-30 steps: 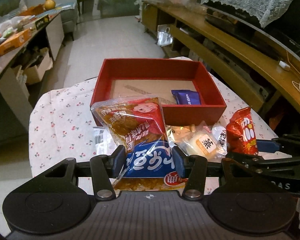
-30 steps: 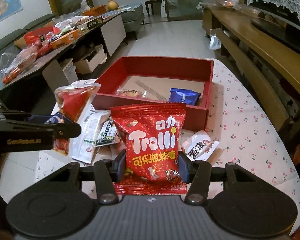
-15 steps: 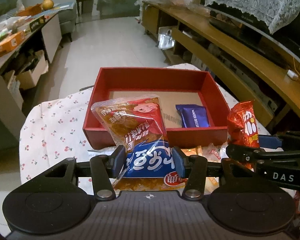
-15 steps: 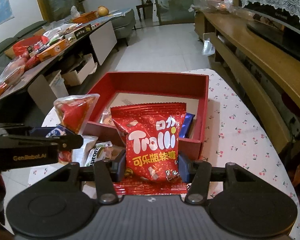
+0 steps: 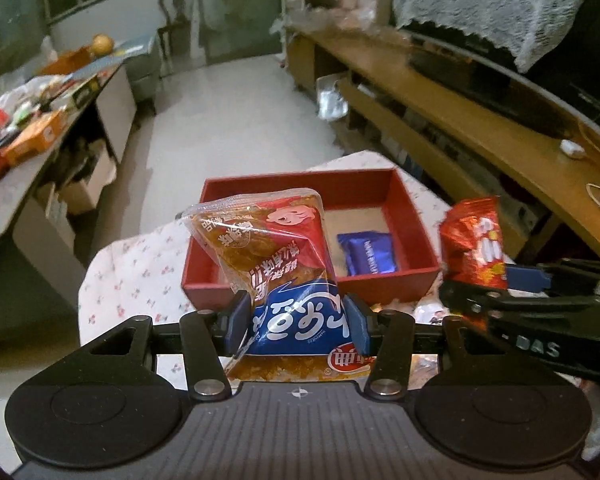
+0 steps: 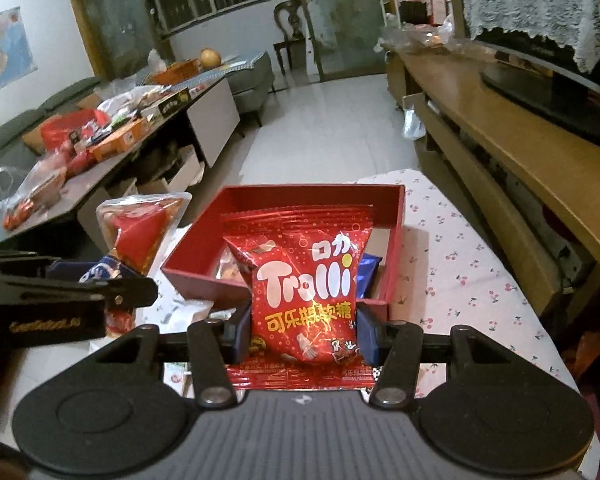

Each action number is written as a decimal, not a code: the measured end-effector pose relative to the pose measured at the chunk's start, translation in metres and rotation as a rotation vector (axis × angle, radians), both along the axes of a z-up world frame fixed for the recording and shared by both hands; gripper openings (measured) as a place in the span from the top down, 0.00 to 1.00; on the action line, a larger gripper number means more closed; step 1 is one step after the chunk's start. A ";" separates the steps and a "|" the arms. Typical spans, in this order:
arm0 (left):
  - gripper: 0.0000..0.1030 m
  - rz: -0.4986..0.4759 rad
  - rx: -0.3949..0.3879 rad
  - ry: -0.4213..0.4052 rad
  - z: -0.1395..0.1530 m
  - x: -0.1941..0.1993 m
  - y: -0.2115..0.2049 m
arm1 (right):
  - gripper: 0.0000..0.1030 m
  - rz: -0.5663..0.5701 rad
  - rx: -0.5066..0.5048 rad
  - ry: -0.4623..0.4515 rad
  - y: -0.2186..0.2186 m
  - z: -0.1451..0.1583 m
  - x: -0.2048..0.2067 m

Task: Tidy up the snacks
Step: 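Carry the bread bag and Trolli bag over the red box with both tools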

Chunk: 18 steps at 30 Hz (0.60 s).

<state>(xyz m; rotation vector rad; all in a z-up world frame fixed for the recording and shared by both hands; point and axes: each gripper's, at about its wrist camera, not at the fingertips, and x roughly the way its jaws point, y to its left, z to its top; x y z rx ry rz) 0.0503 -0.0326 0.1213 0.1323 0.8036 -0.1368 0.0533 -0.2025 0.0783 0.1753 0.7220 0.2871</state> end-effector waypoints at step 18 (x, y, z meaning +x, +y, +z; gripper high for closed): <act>0.43 -0.078 -0.058 0.082 -0.060 0.063 0.002 | 0.37 -0.048 -0.087 0.110 0.006 -0.033 0.043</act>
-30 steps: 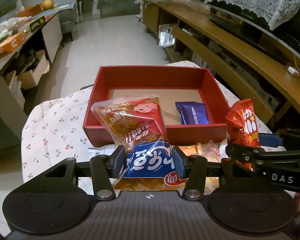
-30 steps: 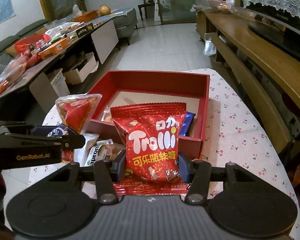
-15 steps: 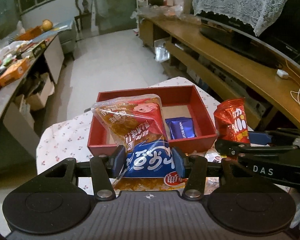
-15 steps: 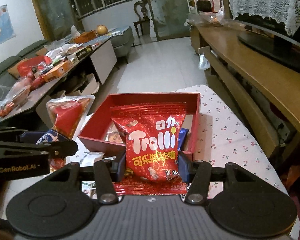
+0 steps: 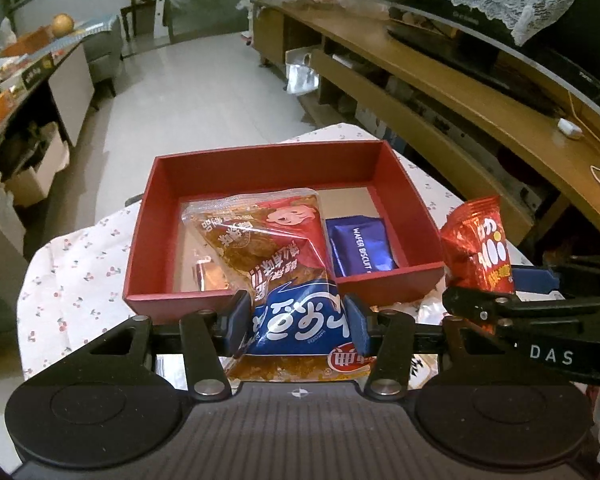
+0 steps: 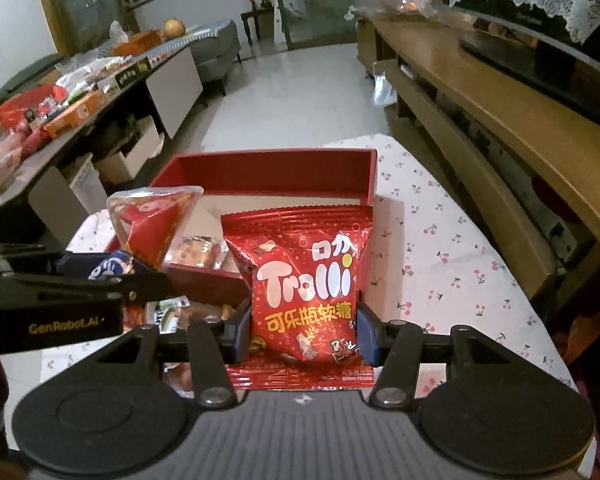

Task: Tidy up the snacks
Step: 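Carry the bread bag and Trolli bag over the red box with both tools, then open both tools to drop the bread bag and Trolli bag into the box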

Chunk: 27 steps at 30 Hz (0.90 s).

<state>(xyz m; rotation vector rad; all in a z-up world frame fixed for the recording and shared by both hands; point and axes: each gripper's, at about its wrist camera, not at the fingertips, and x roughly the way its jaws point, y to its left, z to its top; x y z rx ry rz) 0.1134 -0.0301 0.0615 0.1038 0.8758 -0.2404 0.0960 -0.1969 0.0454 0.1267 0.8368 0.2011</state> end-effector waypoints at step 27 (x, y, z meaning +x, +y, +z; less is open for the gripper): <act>0.43 0.067 0.076 0.025 -0.044 0.100 0.010 | 0.37 0.046 -0.102 0.025 0.039 -0.039 0.114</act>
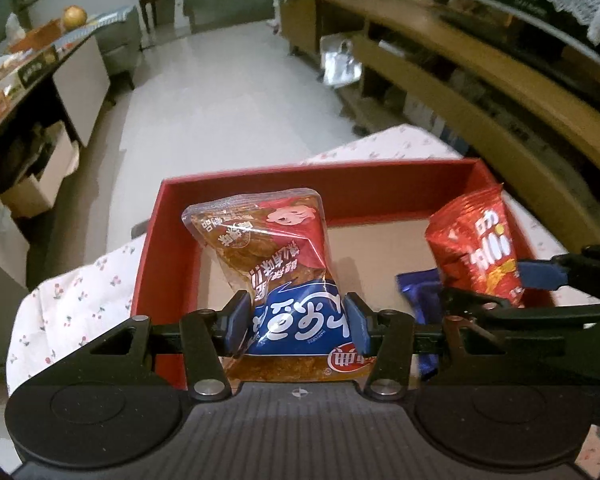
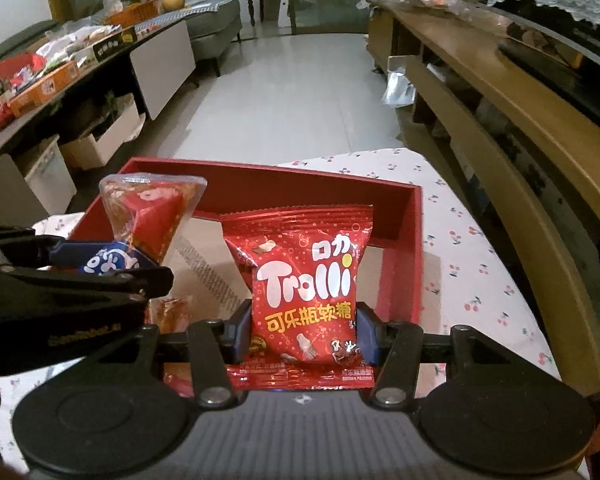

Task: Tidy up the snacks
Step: 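Open both tools to drop the bread bag and Trolli bag into the box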

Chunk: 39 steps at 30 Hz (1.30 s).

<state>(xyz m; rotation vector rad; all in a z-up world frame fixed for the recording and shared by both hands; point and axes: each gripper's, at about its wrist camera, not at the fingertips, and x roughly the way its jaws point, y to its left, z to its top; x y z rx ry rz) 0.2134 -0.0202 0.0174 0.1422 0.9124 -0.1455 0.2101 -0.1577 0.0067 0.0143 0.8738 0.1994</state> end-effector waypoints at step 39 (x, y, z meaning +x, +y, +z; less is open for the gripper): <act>0.28 0.073 -0.028 -0.086 0.039 -0.045 0.028 | 0.37 -0.001 0.067 -0.102 -0.002 0.041 -0.057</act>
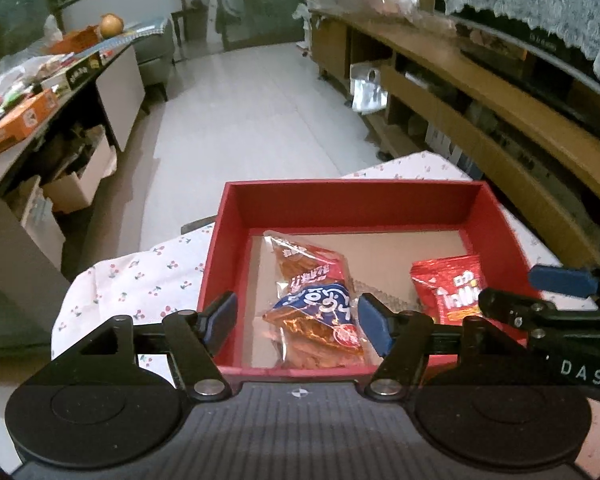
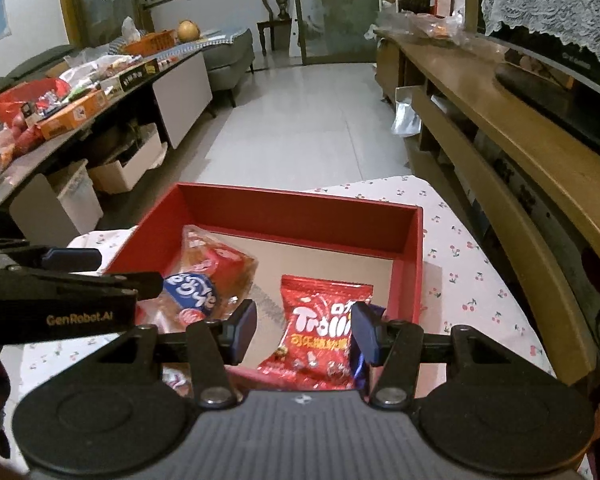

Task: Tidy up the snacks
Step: 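Open both tools to drop the bread bag and Trolli bag into the box, then lower both tools toward the loose snacks beside the red box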

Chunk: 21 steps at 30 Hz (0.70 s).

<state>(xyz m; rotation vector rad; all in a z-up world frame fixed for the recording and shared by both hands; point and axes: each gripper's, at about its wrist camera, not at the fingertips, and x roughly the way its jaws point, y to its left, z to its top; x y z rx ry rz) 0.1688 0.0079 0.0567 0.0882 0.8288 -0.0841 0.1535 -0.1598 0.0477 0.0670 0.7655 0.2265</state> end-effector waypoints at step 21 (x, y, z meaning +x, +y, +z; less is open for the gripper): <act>0.25 0.007 -0.024 0.032 -0.001 -0.072 0.025 | 0.37 0.038 0.011 0.080 0.001 -0.010 -0.078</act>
